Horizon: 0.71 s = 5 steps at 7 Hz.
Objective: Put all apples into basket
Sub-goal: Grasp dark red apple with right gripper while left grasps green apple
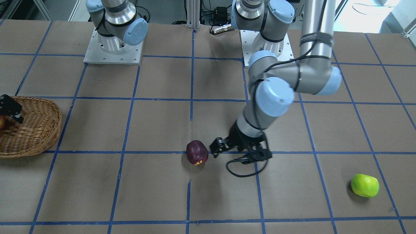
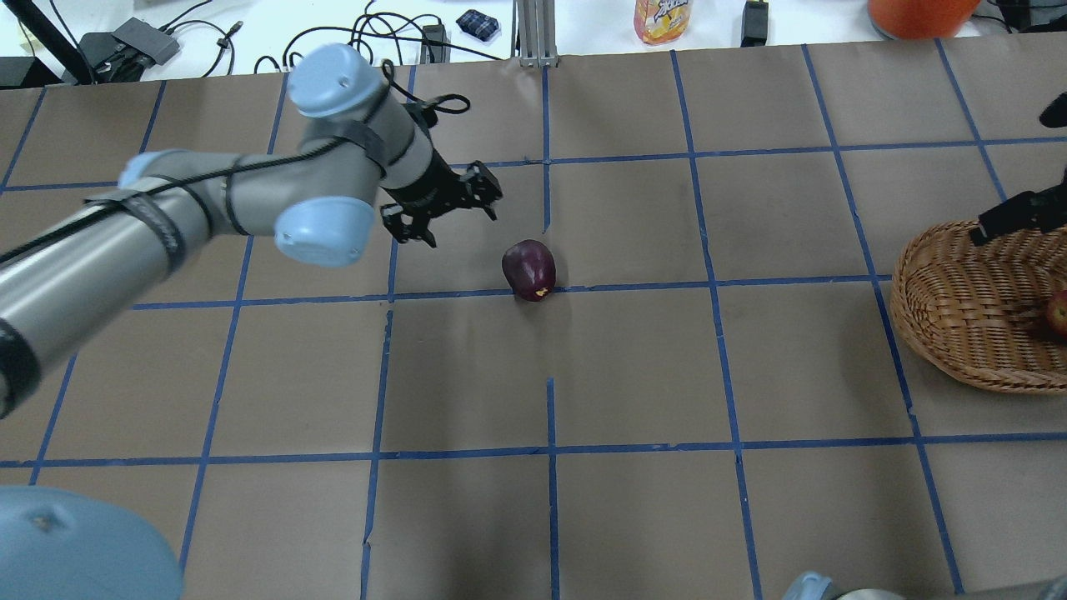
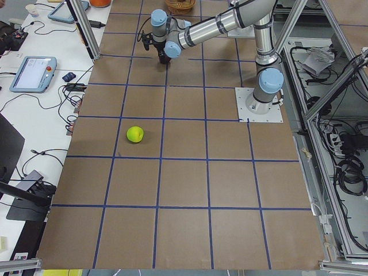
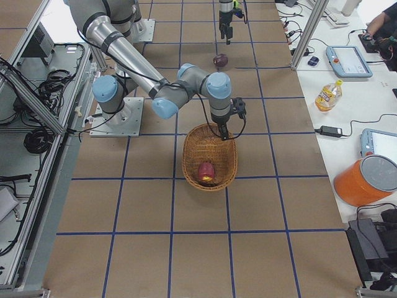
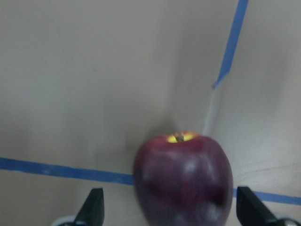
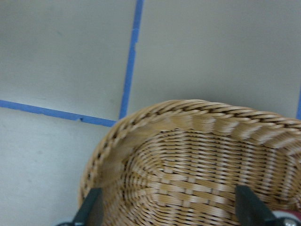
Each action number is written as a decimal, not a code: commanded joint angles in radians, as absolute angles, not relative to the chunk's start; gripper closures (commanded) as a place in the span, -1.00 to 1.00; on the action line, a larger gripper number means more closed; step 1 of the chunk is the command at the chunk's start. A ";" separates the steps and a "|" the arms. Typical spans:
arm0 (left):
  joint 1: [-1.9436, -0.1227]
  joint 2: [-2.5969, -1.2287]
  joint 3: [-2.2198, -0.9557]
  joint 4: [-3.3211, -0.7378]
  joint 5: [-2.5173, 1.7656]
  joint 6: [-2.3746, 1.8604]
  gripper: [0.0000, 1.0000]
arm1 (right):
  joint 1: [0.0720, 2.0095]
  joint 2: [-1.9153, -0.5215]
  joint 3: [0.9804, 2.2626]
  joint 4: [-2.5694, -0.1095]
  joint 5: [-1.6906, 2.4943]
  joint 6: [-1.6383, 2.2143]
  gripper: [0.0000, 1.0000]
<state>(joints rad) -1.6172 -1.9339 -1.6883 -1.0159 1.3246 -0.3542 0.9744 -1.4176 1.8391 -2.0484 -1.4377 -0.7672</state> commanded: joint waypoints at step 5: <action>-1.052 -2.084 -1.372 -1.280 1.613 0.645 -1.00 | 1.642 -1.301 1.784 -2.234 -1.450 0.207 -1.00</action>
